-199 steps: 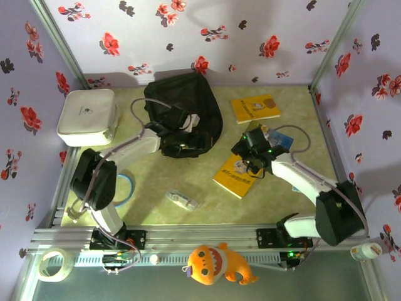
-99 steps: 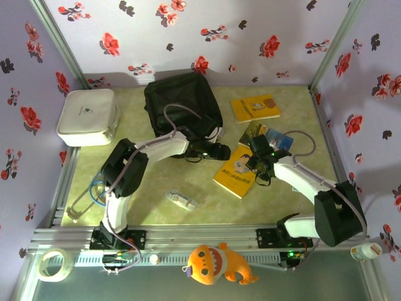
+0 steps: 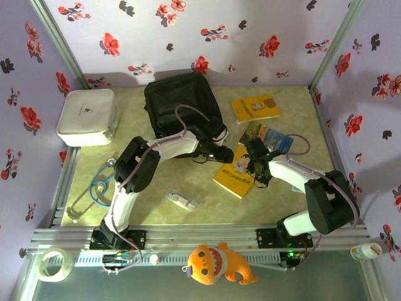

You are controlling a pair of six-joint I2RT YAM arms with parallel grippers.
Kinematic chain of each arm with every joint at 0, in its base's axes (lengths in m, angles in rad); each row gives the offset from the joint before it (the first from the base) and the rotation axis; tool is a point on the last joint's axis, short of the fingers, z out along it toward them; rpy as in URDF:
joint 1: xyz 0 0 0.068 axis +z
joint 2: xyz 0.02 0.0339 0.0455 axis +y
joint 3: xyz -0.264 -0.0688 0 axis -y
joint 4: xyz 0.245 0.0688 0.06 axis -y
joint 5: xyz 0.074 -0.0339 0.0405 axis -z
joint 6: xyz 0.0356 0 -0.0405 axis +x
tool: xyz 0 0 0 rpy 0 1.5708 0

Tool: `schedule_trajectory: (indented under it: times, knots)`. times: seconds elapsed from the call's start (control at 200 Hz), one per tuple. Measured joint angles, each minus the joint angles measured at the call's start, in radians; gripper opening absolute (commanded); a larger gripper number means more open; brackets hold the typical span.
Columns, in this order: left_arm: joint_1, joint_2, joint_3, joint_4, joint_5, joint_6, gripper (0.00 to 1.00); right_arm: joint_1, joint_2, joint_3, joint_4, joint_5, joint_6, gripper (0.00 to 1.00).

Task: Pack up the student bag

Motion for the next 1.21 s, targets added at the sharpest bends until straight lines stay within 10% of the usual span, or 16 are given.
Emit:
schedule_trajectory:
  times: [1.205]
  knots:
    - [0.021,-0.067,-0.060,0.056,0.135,-0.058,0.32,-0.015,0.028,-0.010,0.117,-0.041,0.039,0.27]
